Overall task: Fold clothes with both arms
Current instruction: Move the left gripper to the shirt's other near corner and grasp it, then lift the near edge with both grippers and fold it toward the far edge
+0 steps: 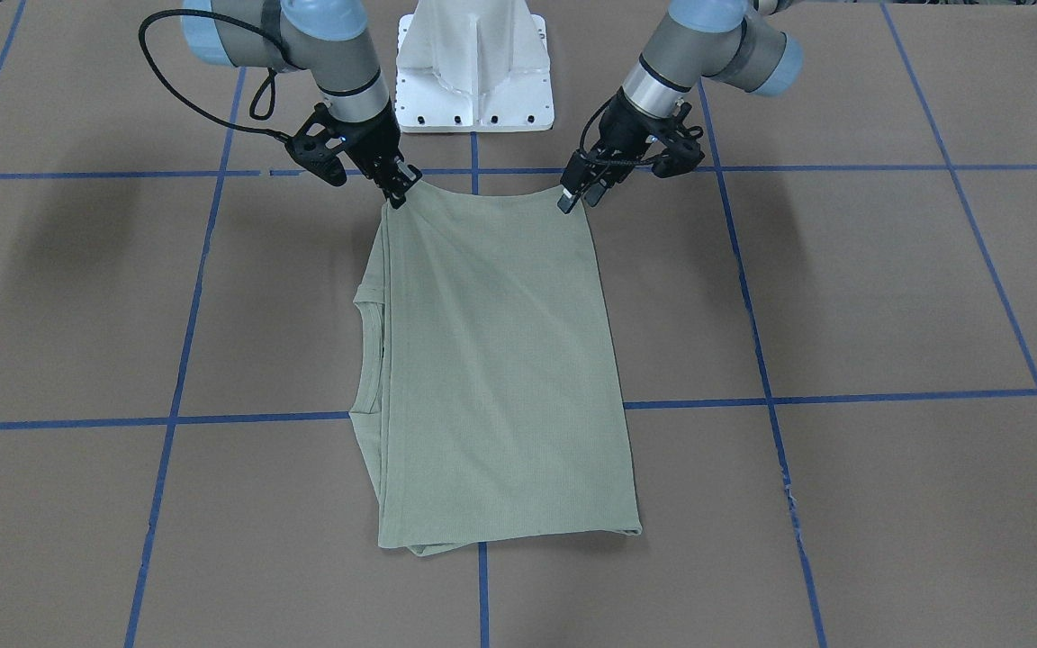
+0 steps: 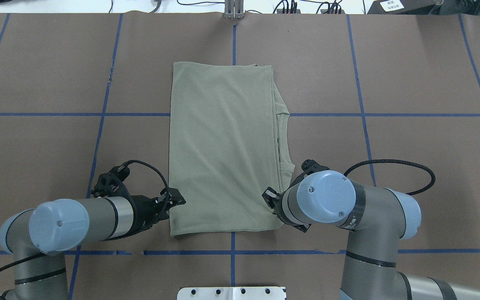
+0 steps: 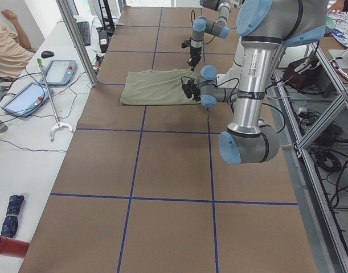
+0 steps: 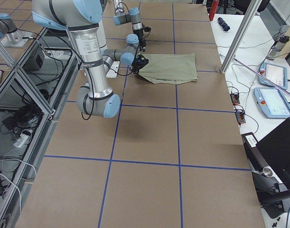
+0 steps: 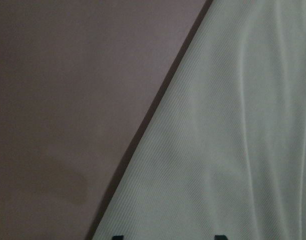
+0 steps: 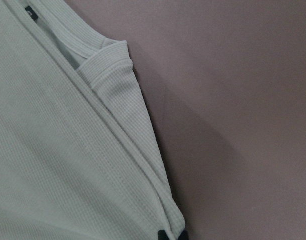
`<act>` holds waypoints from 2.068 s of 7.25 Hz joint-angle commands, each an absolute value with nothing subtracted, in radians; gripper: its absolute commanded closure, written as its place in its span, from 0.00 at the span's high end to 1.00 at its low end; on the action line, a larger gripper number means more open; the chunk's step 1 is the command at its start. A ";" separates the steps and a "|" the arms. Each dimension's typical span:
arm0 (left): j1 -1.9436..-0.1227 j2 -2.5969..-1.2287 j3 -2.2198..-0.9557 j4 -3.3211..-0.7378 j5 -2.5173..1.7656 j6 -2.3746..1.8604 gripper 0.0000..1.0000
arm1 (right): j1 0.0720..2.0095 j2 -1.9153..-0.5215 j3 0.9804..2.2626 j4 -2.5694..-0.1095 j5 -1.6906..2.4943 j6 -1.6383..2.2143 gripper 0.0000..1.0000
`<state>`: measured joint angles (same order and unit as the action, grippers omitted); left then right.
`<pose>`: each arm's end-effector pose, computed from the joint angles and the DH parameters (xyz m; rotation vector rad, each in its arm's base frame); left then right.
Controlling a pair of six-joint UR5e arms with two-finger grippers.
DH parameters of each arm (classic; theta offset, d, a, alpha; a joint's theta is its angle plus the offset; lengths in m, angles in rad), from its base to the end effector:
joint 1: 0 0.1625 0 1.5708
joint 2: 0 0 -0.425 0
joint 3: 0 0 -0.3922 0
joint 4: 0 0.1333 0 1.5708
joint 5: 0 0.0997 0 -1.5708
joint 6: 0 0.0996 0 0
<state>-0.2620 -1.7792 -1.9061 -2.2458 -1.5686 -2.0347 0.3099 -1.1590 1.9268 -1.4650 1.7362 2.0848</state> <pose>0.4980 -0.2718 0.3162 -0.1233 1.2369 -0.6336 -0.5278 -0.2917 0.2662 -0.2481 -0.8700 0.6963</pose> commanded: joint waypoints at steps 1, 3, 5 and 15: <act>-0.206 -1.778 -1.902 -2.194 -1.545 -2.054 0.67 | 0.310 -1.158 1.928 -1.465 1.736 2.085 0.00; -0.195 -1.776 -1.895 -2.194 -1.545 -2.054 0.64 | 0.310 -1.160 1.928 -1.465 1.738 2.085 0.00; -0.193 -1.775 -1.894 -2.194 -1.545 -2.072 0.48 | 0.310 -1.160 1.928 -1.465 1.738 2.085 0.00; -0.133 -1.713 -2.266 -2.073 -1.551 -2.189 0.00 | 0.268 -1.267 2.176 -1.527 1.718 2.204 0.00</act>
